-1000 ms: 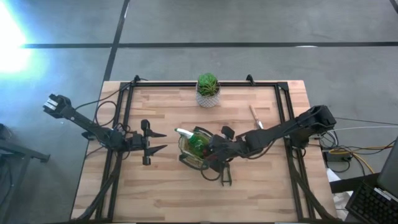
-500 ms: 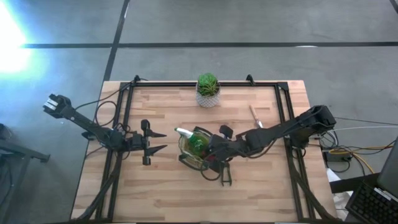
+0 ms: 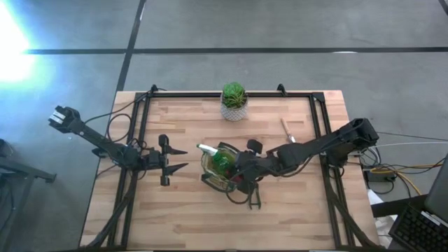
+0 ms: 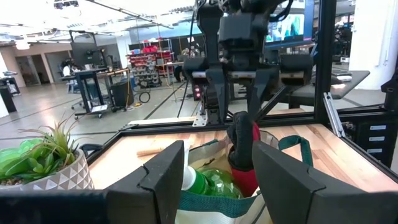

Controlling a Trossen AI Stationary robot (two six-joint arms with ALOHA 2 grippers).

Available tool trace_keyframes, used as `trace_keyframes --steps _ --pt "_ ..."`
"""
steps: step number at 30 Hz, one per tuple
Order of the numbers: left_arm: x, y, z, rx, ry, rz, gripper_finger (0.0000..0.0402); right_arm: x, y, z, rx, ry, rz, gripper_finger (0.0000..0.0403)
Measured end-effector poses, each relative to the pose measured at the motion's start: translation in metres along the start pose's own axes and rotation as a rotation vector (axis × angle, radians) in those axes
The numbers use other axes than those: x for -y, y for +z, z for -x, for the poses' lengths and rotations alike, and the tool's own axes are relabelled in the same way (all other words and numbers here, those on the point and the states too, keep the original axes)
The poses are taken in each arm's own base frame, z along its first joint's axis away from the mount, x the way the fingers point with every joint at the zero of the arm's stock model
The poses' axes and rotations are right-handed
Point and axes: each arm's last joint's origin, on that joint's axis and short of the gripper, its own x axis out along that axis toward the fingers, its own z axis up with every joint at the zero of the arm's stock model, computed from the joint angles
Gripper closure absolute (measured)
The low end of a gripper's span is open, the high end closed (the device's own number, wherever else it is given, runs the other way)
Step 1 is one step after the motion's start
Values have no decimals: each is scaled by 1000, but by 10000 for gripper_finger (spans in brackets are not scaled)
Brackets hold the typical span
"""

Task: Pick & Place Garden tools in Gardening bag
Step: Put the red and black gloves into the white gardening bag, then put the brown trowel into the white gardening bag

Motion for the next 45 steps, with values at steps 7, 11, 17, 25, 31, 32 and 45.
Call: trace_keyframes --steps 7,11,17,25,31,32,45 --pt "0 0 0 0 0 0 209 -2 14 27 -26 -29 34 244" --pt "0 0 0 0 0 0 209 -5 16 47 -48 -102 82 255" --pt "0 0 0 0 0 0 209 2 7 79 -110 -340 62 266" --pt "0 0 0 -2 0 -2 209 21 -5 99 -140 -488 -93 270" --pt "0 -1 0 -8 -1 -5 209 45 -16 105 -131 -535 -173 275" --pt "0 -1 0 -7 -1 -5 209 49 -20 106 -123 -547 -183 275" --pt "0 -1 0 -9 -1 -7 209 106 -83 91 59 -538 -384 281"
